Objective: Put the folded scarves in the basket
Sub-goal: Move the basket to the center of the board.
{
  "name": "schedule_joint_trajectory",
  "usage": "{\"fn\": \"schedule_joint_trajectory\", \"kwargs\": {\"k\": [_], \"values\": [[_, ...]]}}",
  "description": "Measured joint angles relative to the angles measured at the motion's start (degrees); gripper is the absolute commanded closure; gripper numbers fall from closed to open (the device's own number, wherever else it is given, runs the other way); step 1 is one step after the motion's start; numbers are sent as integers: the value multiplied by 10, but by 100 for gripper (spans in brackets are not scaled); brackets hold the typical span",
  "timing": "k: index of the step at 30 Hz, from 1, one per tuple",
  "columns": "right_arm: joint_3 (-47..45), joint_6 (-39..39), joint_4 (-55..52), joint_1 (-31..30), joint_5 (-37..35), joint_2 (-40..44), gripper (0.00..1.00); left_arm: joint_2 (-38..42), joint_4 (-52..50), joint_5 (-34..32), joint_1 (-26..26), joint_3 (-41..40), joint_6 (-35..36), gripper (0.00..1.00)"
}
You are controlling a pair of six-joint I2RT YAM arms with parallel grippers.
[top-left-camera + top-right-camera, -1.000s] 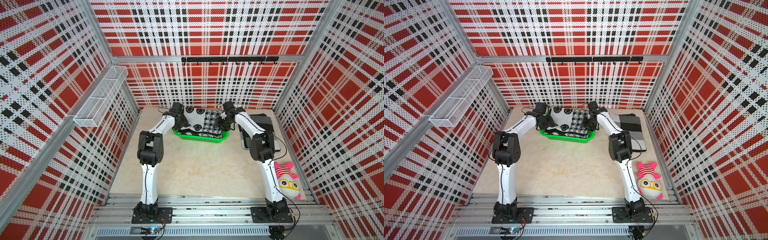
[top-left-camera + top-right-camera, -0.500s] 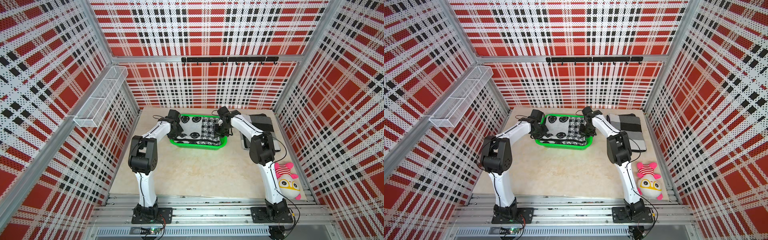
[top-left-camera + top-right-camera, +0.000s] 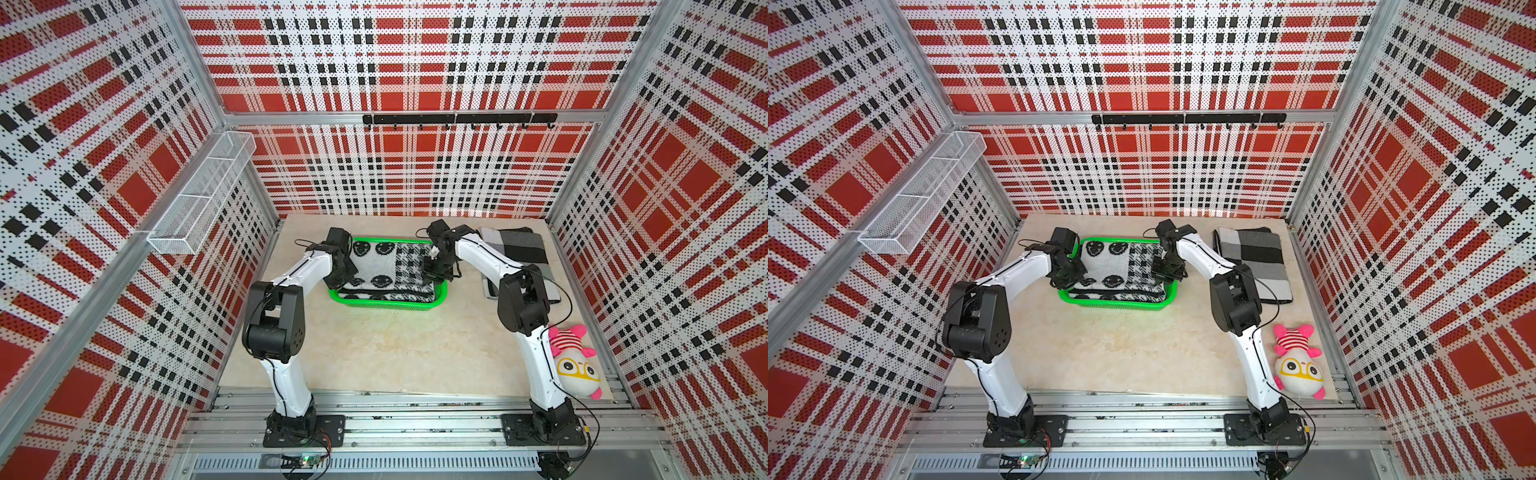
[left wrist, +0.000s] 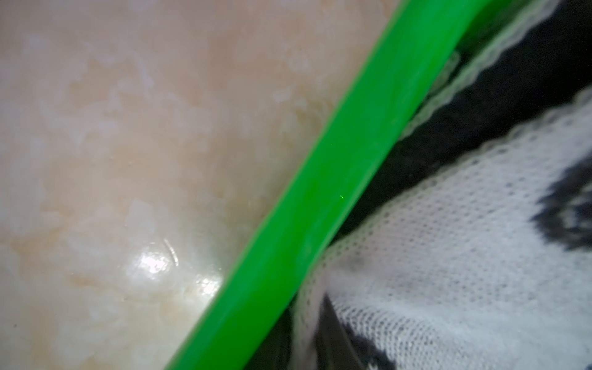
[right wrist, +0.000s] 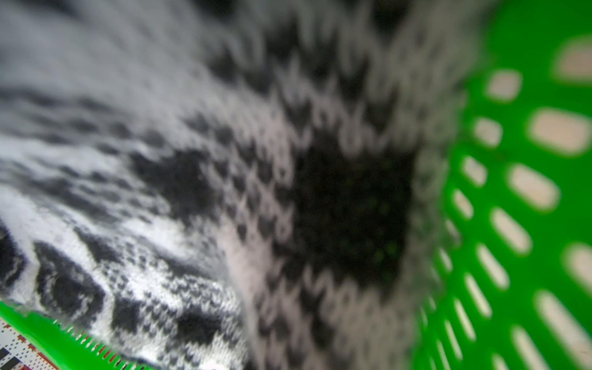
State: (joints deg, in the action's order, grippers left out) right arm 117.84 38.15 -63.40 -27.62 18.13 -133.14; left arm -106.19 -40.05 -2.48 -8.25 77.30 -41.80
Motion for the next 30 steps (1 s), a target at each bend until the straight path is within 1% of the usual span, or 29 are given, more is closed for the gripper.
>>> {"fn": "schedule_joint_trajectory", "kwargs": {"k": [5,11,13,14,17,21,25,28,30], "values": [[-14,-13,-2,-16,14,8,84,30,2,-8,12,-43,-2,83],[-5,-37,-26,-33,31,7,79,60,4,-28,21,-80,-4,83],[-5,-41,-32,-40,37,7,74,76,2,-33,26,-94,-4,82],[-5,-43,-33,-43,40,7,70,83,2,-36,28,-100,-5,81],[2,-46,-36,-49,50,7,56,110,2,-41,32,-118,-7,75],[4,-52,-43,-53,60,18,45,134,-1,-43,36,-126,-13,62],[4,-52,-56,-52,63,45,42,153,-5,-58,45,-126,-18,53],[-8,-49,-62,-52,56,76,42,169,-12,-71,52,-125,-24,50],[-23,-44,-71,-50,37,103,42,181,-20,-84,55,-124,-30,48]]}}
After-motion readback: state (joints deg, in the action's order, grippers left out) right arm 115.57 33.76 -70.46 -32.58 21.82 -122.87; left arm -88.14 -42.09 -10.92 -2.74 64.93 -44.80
